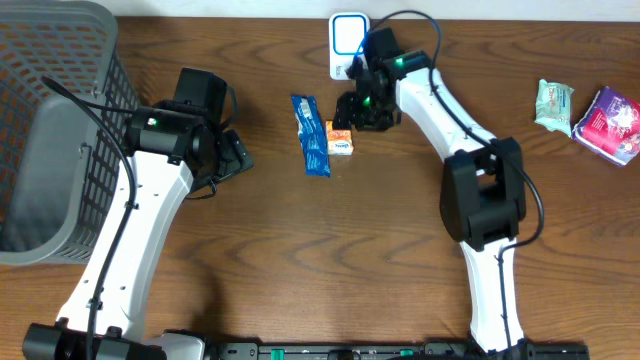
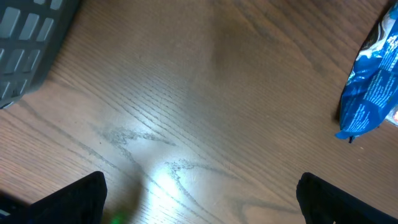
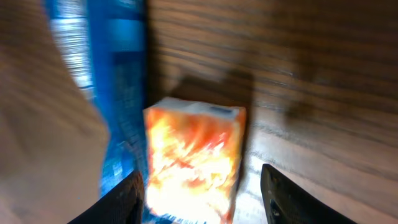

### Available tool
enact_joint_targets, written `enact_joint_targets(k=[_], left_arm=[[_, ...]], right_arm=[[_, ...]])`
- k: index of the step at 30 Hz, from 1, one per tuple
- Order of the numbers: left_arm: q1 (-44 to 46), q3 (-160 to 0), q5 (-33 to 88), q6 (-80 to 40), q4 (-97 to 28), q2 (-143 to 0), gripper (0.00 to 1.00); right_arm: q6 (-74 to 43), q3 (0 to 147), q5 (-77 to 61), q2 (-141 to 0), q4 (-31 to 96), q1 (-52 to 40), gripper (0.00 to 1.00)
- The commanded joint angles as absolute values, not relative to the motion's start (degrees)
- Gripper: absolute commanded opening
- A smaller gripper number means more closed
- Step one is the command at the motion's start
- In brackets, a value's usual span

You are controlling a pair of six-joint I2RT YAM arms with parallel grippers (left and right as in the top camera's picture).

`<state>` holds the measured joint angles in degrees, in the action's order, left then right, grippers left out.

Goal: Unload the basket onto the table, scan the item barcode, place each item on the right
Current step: 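Reach the right gripper to the small orange box and grasp it, then lift the orange box toward the scanner with the right gripper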

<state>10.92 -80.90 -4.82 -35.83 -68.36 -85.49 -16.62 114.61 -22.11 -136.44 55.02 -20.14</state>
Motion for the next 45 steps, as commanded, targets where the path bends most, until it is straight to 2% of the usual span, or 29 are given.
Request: enact_joint_targets(k=[1,3,4,5,8,10,16,21,24,31,33,35,39,41,42,45], left_arm=[[10.68,-80.84,-5.19,-36.10,-68.53,-85.60,0.98],[10.68,-80.84,-5.19,-36.12,-68.53,-85.60,0.98],[10.68,-80.84,-5.19,-36.12,-68.53,-85.60,0.98],[10.68,-80.84,-5.19,-36.12,-68.53,-85.60,0.98],[10.68,-80.84,-5.19,-36.12,-68.53,-85.60,0.98],[10.68,-80.84,-5.19,-36.12,-68.53,-85.60,0.98],[10.68,-80.84,-5.17,-36.10,-68.53,-85.60,0.98],[10.68,-80.84,-5.19,-36.12,-68.53,-85.60,0.98],[10.68,-80.84,-5.19,-36.12,-68.53,-85.60,0.98],[10.68,-80.84,-5.19,-36.12,-68.53,-85.60,0.98],[10.68,-80.84,-5.17,-36.12,-68.53,-85.60,0.98],[10.68,-80.84,-5.19,-36.10,-68.53,-85.60,0.98],[10.68,-80.84,-5.19,-36.12,-68.53,-85.60,0.98],[10.68,-80.84,-5.19,-36.10,-68.53,-85.60,0.98],[10.68,-80.84,-5.19,-36.12,-68.53,-85.60,0.98],[10.68,-80.84,-5.19,-36.12,-68.51,-85.60,0.98]], right_arm=[[-19.29,114.41,-22.65,-139.31,55.66,-19.68,0.54],[-19.29,114.41,-22.65,-140.16,56.10,-19.59,0.52],[-19.25,114.41,-22.61,-140.75,56.29,-19.59,0.48],[-19.27,114.41,-22.63,-141.34,56.62,-19.53,0.35],[-19.27,114.41,-22.63,-141.56,56.58,-19.55,0.20],[-19.25,114.41,-23.29,-141.56,56.62,-19.55,0.01],[-16.25,114.43,-38.68,-141.23,56.34,-17.37,0.01],[-9.47,114.41,-56.73,-141.23,56.64,-11.20,0.01],[0.64,114.41,-69.41,-141.23,59.88,-7.22,0.01],[24.40,114.41,-71.02,-141.23,75.53,-3.40,0.01],[30.50,114.41,-69.60,-141.23,79.83,-3.40,0.01],[30.24,114.41,-66.39,-141.23,80.68,-3.53,0.01],[20.34,114.41,-54.39,-141.23,78.26,-3.57,0.01],[11.29,114.41,-44.07,-141.23,75.66,-3.40,0.02],[7.86,114.41,-38.68,-141.23,74.76,-3.40,0.05],[0.67,114.41,-21.54,-141.23,73.28,-3.42,0.24]])
